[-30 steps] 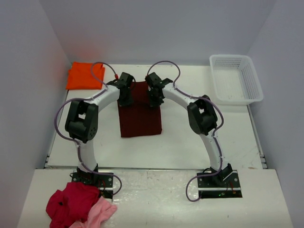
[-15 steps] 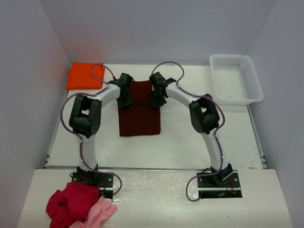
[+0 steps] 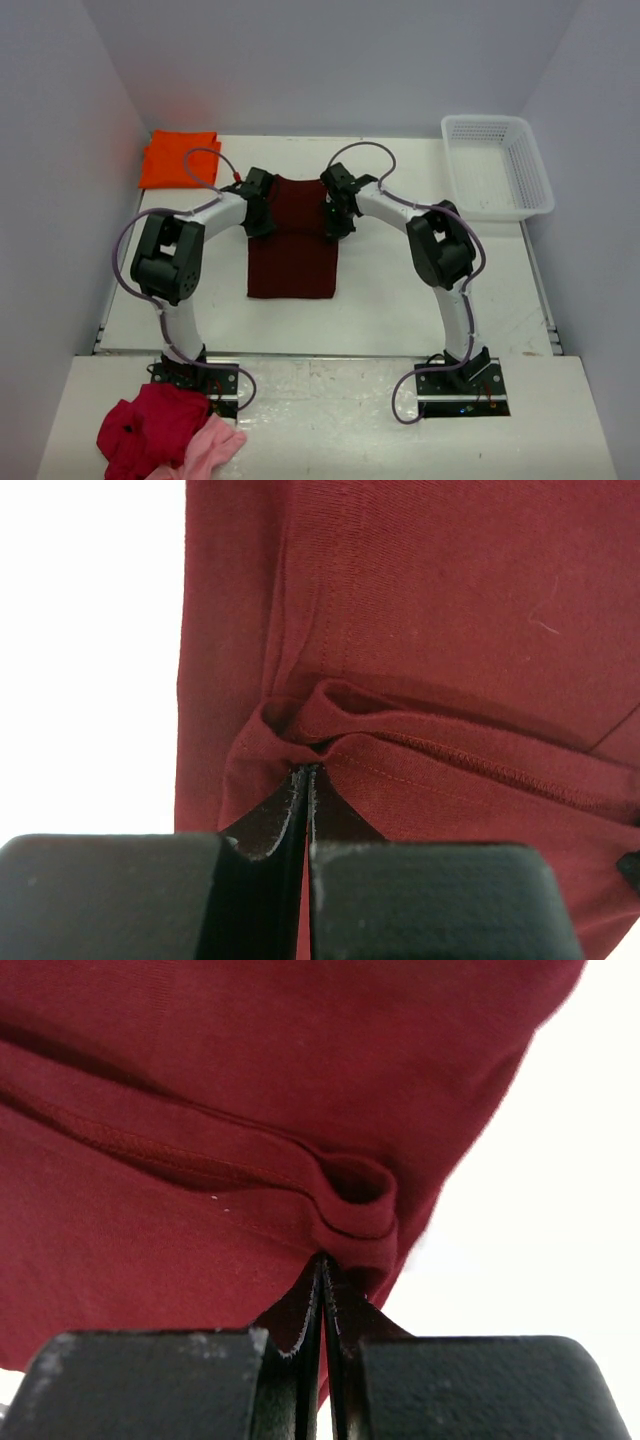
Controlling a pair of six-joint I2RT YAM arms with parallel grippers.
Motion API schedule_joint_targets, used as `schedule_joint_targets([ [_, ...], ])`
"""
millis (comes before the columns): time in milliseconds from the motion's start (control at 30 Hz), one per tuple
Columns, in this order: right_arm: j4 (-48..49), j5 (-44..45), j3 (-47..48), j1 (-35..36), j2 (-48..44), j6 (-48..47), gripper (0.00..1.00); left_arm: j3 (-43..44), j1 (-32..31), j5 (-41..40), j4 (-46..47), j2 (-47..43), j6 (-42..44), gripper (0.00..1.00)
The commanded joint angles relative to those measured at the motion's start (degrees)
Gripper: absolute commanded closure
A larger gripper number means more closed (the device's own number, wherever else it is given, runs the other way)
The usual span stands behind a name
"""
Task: Fold and stack the t-shirts
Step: Fold the folded rectangular tshirt in 1/3 of the way
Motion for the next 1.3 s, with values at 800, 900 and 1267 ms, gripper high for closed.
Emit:
schedule_joint_targets([
  [800, 8.1, 5.7, -35.1, -0.2, -19.3, 7.1, 1.00, -18.9, -10.2, 0.6, -1.4, -12.3, -3.4, 1.00],
  [900, 8.1, 5.8, -36.4, -0.2, -20.9, 7.8, 1.00, -19.4, -10.5, 1.3, -1.3, -13.0, -3.4, 1.00],
  [1267, 10.4, 5.3, -44.8, 3.2, -28.3, 11.7, 1.00, -21.1, -12.1, 0.9, -0.7, -14.5, -3.5, 1.00],
])
